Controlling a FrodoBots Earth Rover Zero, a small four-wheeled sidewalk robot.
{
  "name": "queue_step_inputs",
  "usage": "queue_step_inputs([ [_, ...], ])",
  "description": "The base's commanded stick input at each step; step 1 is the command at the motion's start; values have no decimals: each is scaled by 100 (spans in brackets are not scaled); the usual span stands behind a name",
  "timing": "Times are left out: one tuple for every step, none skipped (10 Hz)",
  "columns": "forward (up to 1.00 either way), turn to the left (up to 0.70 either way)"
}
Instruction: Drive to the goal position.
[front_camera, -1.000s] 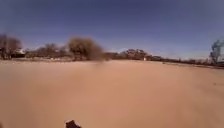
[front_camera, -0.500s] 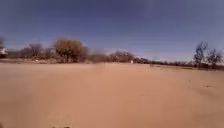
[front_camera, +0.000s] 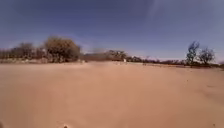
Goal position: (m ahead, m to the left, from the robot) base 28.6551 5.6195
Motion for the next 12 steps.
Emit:
queue_step_inputs([
  [100,0],
  [100,0],
  [100,0],
  [100,0],
  [100,0],
  [100,0],
  [100,0],
  [100,0],
  [100,0],
  [100,0],
  [100,0],
  [100,0],
])
